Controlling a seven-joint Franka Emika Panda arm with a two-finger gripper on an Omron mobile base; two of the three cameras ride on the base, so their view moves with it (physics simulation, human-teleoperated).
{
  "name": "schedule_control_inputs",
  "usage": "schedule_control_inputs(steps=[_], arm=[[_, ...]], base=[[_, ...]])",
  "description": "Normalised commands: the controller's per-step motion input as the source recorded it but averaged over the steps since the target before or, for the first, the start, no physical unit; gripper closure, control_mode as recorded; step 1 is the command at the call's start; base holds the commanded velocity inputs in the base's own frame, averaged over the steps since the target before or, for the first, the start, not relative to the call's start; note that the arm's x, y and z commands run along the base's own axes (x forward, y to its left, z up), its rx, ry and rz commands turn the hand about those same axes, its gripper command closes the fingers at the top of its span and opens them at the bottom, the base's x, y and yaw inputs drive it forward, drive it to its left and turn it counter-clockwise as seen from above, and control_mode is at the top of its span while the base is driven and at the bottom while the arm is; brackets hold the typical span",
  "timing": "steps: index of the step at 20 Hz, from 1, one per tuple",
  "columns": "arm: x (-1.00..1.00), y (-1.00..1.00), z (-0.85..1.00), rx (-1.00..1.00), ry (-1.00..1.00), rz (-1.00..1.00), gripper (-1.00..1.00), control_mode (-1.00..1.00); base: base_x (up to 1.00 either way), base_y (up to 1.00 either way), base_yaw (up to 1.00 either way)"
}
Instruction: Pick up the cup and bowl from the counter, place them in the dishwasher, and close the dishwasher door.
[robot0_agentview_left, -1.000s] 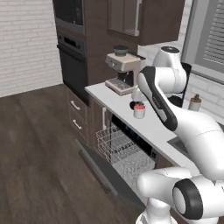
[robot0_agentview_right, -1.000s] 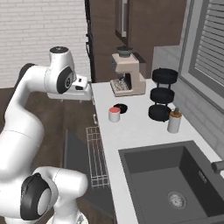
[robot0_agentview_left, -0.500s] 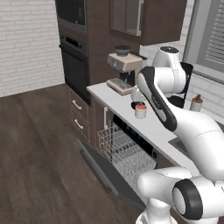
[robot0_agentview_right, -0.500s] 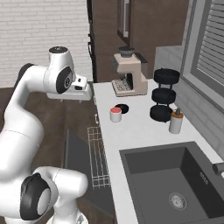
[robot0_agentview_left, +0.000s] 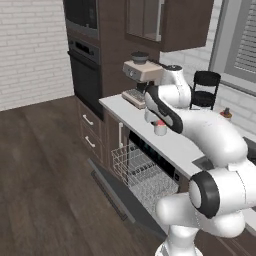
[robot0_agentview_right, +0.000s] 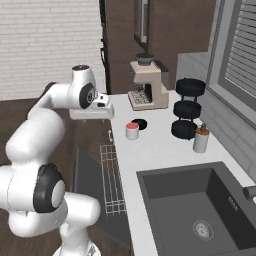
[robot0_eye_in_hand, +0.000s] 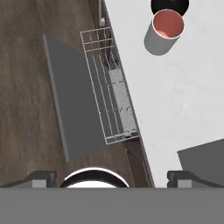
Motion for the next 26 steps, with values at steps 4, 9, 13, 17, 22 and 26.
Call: schedule_control_inputs(steps=[4,9,13,17,22,26], arm=[[0.88,-0.57,-0.36,-0.08,0.15,0.08,-1.0,-1.0],[0.92,-0.52,-0.2,-0.08,0.06,0.13,-1.0,-1.0],[0.87,-0.28,-0.54,-0.06,0.06,0.11,-1.0,-1.0],[0.75,-0.04,-0.76,-0.1,0.06,0.11,-1.0,-1.0],[0.67,0.0,-0.47,-0.09,0.0,0.09,-1.0,-1.0],[0.5,-0.04,-0.43,-0.07,0.0,0.09,-1.0,-1.0]], base=[[0.0,0.0,0.0],[0.0,0.0,0.0],[0.0,0.0,0.0],[0.0,0.0,0.0],[0.0,0.0,0.0],[0.0,0.0,0.0]])
